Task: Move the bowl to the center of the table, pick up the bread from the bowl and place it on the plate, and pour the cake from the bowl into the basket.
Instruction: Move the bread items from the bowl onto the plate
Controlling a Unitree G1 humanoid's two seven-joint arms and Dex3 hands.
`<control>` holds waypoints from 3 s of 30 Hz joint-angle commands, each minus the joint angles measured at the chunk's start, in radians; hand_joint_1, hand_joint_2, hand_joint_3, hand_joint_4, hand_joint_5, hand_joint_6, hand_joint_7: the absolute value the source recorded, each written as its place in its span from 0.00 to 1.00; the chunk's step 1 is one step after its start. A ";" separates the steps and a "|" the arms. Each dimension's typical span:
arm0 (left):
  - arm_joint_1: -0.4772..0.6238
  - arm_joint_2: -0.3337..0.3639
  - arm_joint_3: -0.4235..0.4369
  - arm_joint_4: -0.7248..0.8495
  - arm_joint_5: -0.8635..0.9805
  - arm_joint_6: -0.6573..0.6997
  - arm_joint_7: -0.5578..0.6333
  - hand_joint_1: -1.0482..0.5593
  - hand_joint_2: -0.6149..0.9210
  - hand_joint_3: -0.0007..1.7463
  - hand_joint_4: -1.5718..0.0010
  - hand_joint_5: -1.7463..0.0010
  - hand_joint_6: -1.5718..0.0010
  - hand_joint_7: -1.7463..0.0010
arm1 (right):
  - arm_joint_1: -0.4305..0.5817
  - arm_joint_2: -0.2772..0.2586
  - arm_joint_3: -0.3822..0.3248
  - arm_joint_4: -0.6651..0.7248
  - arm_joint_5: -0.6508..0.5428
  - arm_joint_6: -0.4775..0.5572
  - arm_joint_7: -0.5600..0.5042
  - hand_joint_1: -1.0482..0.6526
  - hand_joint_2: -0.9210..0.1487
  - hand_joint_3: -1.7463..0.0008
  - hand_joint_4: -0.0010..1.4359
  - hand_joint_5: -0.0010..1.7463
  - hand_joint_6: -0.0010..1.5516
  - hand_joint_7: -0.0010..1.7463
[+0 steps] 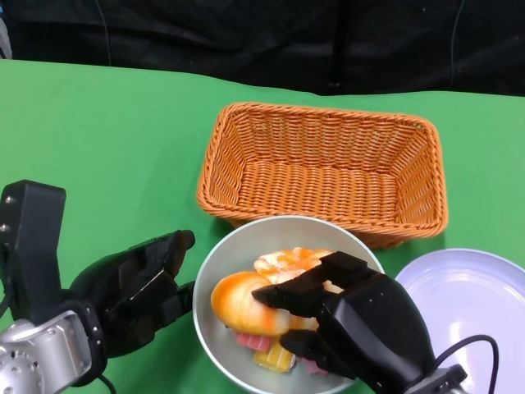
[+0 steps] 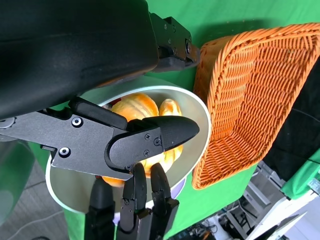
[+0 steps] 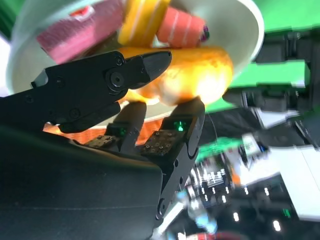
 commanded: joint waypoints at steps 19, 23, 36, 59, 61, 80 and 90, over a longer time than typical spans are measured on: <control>0.067 0.054 -0.045 -0.024 0.042 -0.151 0.006 0.29 1.00 0.35 1.00 0.61 0.81 0.99 | -0.088 0.002 -0.015 0.112 0.006 -0.156 -0.386 0.49 0.60 0.16 0.71 1.00 0.50 1.00; 0.074 0.076 -0.040 -0.019 0.031 -0.179 -0.028 0.29 1.00 0.37 1.00 0.59 0.83 1.00 | -0.051 -0.023 -0.052 -0.055 0.089 -0.215 -0.321 0.51 0.69 0.09 0.72 1.00 0.51 1.00; 0.046 0.067 -0.029 0.022 0.025 -0.190 -0.006 0.29 1.00 0.35 1.00 0.59 0.80 0.99 | 0.077 -0.037 -0.199 -0.325 0.283 -0.283 -0.167 0.49 0.80 0.00 0.70 0.98 0.57 0.88; 0.051 0.075 -0.028 0.003 0.005 -0.173 -0.013 0.30 1.00 0.37 1.00 0.56 0.81 1.00 | 0.225 -0.060 -0.633 -0.386 0.365 -0.340 -0.084 0.59 0.79 0.00 0.73 1.00 0.60 0.90; 0.052 0.075 -0.026 -0.001 0.001 -0.172 -0.012 0.30 1.00 0.37 1.00 0.56 0.81 1.00 | 0.230 -0.063 -0.663 -0.375 0.357 -0.342 -0.085 0.58 0.81 0.00 0.74 1.00 0.60 0.91; 0.055 0.073 -0.009 -0.022 -0.026 -0.146 0.006 0.30 1.00 0.36 1.00 0.62 0.82 1.00 | 0.216 -0.165 -0.710 -0.112 0.203 -0.274 -0.109 0.57 0.85 0.00 0.72 1.00 0.59 0.90; 0.063 0.085 -0.024 -0.030 -0.019 -0.157 -0.005 0.30 1.00 0.37 1.00 0.64 0.83 1.00 | 0.099 -0.230 -0.617 0.117 0.106 -0.223 -0.228 0.58 0.88 0.05 0.73 1.00 0.57 0.95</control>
